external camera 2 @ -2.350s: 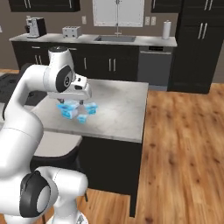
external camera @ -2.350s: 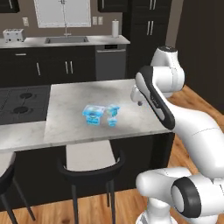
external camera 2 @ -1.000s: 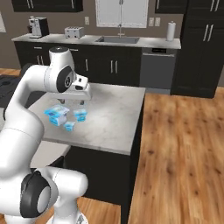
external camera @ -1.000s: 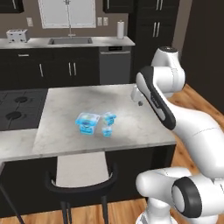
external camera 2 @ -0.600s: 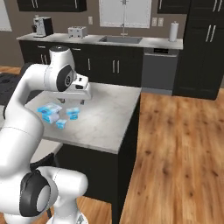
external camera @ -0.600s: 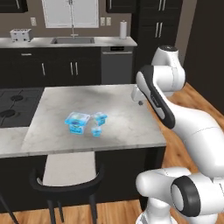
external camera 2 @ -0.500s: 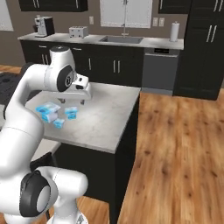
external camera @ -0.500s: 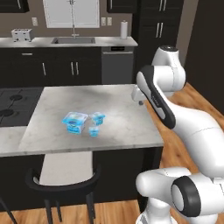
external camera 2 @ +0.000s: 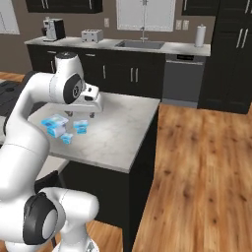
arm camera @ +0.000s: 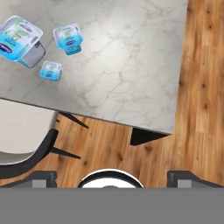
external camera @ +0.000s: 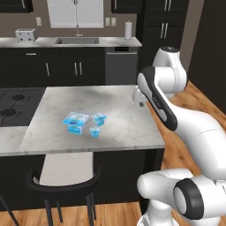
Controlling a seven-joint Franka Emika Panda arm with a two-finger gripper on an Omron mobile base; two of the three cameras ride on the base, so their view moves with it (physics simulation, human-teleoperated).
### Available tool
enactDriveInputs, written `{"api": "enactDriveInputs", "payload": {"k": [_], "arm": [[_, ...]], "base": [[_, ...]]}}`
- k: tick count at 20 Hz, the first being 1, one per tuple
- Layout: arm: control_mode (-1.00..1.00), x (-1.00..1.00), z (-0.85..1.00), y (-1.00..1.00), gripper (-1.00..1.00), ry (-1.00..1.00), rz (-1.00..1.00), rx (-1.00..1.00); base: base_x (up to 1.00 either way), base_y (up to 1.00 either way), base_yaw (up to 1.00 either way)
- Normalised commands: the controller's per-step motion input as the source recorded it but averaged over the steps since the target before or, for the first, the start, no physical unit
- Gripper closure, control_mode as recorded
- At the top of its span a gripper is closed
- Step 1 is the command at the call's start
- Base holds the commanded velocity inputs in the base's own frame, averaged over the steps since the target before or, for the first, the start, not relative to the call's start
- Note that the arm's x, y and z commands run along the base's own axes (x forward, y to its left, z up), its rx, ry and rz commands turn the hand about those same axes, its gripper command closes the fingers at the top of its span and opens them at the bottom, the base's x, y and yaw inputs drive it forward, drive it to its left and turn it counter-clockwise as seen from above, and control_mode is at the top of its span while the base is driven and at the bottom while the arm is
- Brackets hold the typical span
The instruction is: Stack the yogurt containers by placing the smaller containers on top of the larger containers.
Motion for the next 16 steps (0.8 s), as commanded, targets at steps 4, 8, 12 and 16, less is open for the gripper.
{"api": "enactDriveInputs", "payload": {"k": [4,8,12,16], "arm": [[1.00,0.00,0.00,0.00,-1.00,0.00,0.00,0.00],[-1.00,0.06,-0.04,-0.01,-1.00,0.00,0.00,0.00],[-1.00,0.08,-0.09,-0.01,-1.00,0.00,0.00,0.00],[-1.00,0.00,-0.04,-0.02,-1.00,0.00,0.02,0.00]], "base": [[0.25,0.00,0.02],[0.12,0.00,0.01],[0.00,0.00,0.00],[0.00,0.00,0.00]]}}
